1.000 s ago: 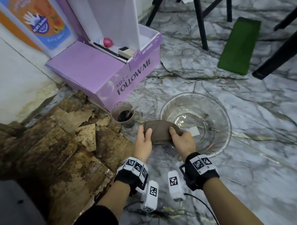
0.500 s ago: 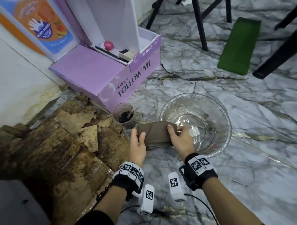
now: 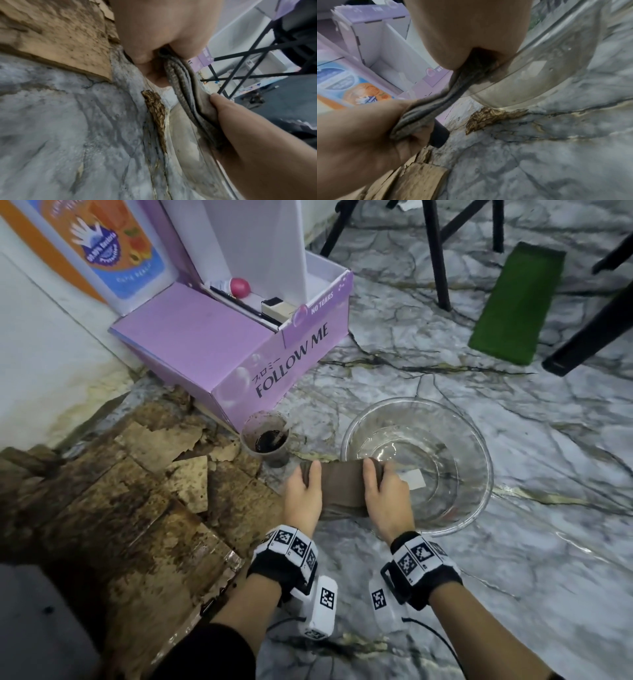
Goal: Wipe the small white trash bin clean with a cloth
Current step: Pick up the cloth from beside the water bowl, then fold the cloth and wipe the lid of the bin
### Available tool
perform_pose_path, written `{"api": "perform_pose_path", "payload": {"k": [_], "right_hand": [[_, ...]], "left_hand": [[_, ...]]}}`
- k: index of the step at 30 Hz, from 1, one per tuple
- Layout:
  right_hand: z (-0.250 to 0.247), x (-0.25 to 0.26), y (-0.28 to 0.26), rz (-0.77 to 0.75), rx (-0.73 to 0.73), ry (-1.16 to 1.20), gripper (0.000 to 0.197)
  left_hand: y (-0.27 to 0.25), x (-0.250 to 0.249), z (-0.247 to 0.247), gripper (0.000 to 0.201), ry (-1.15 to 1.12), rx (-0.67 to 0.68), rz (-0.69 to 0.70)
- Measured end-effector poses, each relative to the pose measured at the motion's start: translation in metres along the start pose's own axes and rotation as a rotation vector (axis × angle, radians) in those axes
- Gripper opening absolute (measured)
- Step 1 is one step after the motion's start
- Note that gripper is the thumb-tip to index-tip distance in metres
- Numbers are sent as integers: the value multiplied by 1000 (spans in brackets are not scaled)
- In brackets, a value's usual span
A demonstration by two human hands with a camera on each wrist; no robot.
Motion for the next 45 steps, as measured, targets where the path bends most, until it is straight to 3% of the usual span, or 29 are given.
{"api": "perform_pose_path", "payload": {"k": [3, 8, 10, 16, 22, 25, 29, 36, 42, 45], "right_hand": [[-6, 11, -2, -34, 4, 8, 45], [-10, 44, -5, -141, 32, -10, 40], [-7, 67, -9, -198, 51, -15, 42], [20, 168, -36, -370, 227, -39, 38], [58, 267, -86, -547, 408, -135, 44], [79, 315, -123, -653, 499, -198, 43], [114, 363, -172, -730, 590, -278, 44], [169, 401, -261, -833, 746, -415, 36], [216, 383, -319, -783, 853, -389, 32], [239, 372, -342, -758, 898, -294, 39]], "left_hand": [[-6, -17, -4, 22, 30, -36, 104], [-14, -43, -31, 48, 108, -85, 148], [-18, -57, -54, 47, 104, -114, 173], [-29, -87, -149, 32, 19, -276, 231], [-60, -101, -253, 55, -43, -423, 186], [-91, -105, -310, 35, -21, -555, 193], [-135, -101, -380, 35, -2, -671, 196], [-189, -66, -458, 36, 4, -717, 71], [-236, -21, -505, 40, 6, -801, -8], [-258, 6, -522, 39, 20, -840, -61]]}}
Point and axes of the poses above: each hand's wrist, its own y-axis towards the middle knuckle, its own z-axis out of the palm, x = y × z, the point moved 4 cm from there along y, towards the middle knuckle, and after that the axes turned 13 degrees about y, right-handed, at the moved point
